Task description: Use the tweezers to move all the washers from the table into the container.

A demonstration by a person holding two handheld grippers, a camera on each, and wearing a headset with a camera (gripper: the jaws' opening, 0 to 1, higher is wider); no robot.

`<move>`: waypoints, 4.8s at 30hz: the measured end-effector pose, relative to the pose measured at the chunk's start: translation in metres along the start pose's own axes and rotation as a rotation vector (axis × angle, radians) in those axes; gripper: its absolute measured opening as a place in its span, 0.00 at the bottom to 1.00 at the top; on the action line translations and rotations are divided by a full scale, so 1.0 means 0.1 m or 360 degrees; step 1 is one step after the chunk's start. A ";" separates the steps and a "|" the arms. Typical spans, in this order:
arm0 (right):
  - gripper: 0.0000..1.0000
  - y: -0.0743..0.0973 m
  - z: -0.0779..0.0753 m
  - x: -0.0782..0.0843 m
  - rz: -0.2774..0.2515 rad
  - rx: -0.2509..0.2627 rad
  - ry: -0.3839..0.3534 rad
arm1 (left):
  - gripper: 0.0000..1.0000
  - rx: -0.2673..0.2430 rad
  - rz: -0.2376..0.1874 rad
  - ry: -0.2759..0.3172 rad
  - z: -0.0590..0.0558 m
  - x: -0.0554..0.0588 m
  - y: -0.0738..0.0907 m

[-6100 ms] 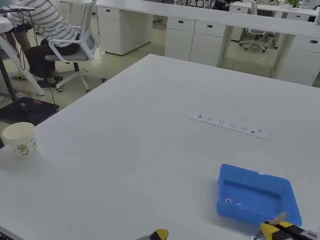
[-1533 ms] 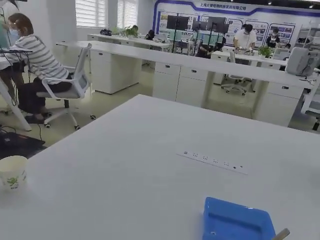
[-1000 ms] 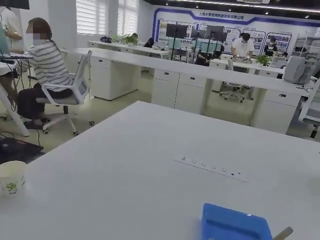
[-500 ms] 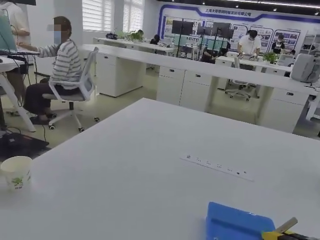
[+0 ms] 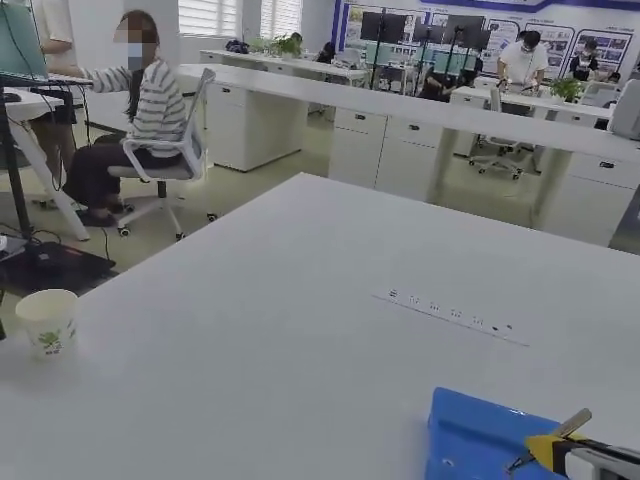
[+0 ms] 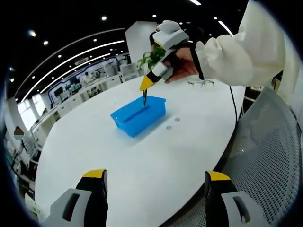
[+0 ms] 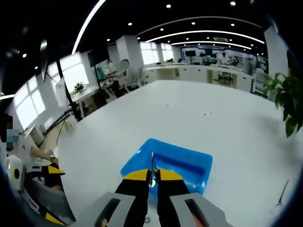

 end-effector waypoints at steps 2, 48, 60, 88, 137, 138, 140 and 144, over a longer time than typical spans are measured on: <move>0.01 -0.05 -0.01 0.00 0.0007 -0.0003 -0.0010 | 0.86 0.0003 0.0001 -0.0004 0.00 0.00 0.00; 0.02 -0.36 -0.17 0.11 0.0112 0.0080 0.0169 | 0.81 0.0051 -0.0007 0.0027 0.00 -0.01 0.02; 0.02 -0.25 -0.11 0.13 0.0057 0.0093 0.0174 | 0.80 0.0028 0.0001 0.0000 0.00 -0.01 0.03; 0.04 -0.42 -0.09 0.24 0.0130 0.0048 0.0191 | 0.94 0.0083 0.0007 0.0043 -0.02 -0.01 0.00; 0.03 0.44 0.12 0.70 -0.0064 0.0041 0.0105 | 0.99 -0.0033 -0.0082 0.0060 0.05 -0.04 0.02; 0.03 0.41 0.11 0.71 -0.0053 0.0042 0.0120 | 0.99 -0.0034 -0.0078 0.0057 0.04 -0.04 0.02; 0.03 0.37 0.08 0.72 -0.0033 0.0047 0.0127 | 0.99 -0.0044 -0.0088 0.0047 0.04 -0.05 0.03; 0.03 0.29 0.04 0.74 0.0005 0.0049 0.0128 | 0.97 -0.0032 -0.0084 0.0058 0.04 -0.05 0.03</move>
Point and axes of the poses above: the centre of the closed fingertips' face, and the gripper's own axes: y roughly backward along the fingers, z roughly to its left, x roughly out of its underside, the point moved 9 cm from there along y, roughly backward along the fingers, and after that the axes turned 15 degrees about -y, right-handed, at the moved point
